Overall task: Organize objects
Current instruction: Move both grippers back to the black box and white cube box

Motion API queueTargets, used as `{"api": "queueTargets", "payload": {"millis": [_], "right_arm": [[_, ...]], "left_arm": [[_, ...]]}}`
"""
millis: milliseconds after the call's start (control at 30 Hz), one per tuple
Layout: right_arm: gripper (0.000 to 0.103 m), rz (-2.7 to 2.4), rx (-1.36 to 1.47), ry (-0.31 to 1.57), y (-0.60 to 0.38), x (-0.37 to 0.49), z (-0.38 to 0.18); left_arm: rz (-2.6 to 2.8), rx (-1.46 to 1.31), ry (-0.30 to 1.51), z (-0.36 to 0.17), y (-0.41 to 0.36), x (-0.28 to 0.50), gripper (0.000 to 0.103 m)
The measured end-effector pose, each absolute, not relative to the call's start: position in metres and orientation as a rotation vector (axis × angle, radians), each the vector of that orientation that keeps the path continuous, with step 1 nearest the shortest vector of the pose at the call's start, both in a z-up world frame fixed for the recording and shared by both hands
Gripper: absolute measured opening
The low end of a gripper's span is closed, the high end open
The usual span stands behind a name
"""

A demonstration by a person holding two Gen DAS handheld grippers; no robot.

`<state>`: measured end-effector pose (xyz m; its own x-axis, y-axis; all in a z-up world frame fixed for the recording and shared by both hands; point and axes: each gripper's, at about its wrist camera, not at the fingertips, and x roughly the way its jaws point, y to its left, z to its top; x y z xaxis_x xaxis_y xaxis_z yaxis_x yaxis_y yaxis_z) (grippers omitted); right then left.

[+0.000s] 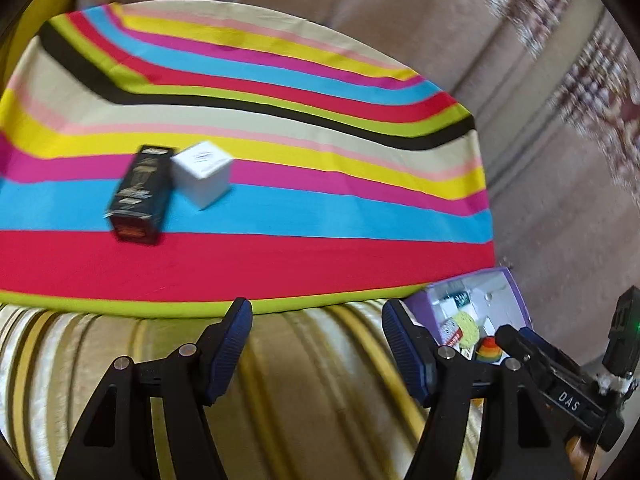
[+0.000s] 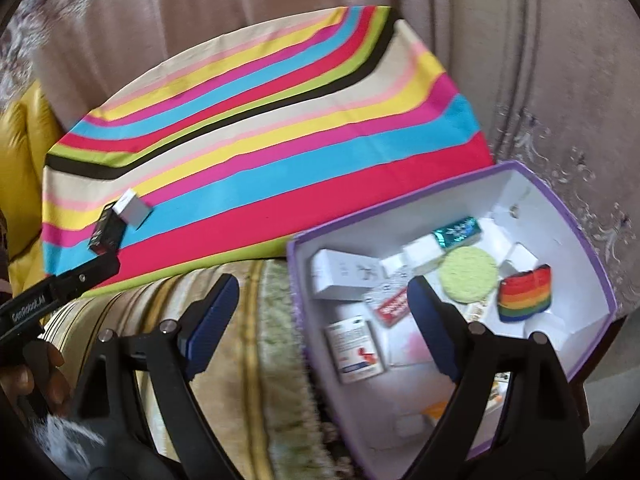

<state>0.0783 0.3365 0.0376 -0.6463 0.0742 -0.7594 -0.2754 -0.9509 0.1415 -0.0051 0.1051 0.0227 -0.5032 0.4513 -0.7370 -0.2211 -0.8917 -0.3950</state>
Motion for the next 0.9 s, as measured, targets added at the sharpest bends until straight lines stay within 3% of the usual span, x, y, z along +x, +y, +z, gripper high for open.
{"api": "queueTargets", "payload": {"millis": [467, 900], "right_arm": [[0.088, 2.749, -1.305, 0.247, 0.29, 0.058, 0.036], [0.088, 2.823, -1.385, 0.172, 0.25, 0.021, 0.033]], "left_arm": [[2.515, -1.387, -0.484, 0.009, 0.028, -0.017, 0.068], [2.535, -1.569, -0.248, -0.018, 0.029, -0.095, 0.068]]}}
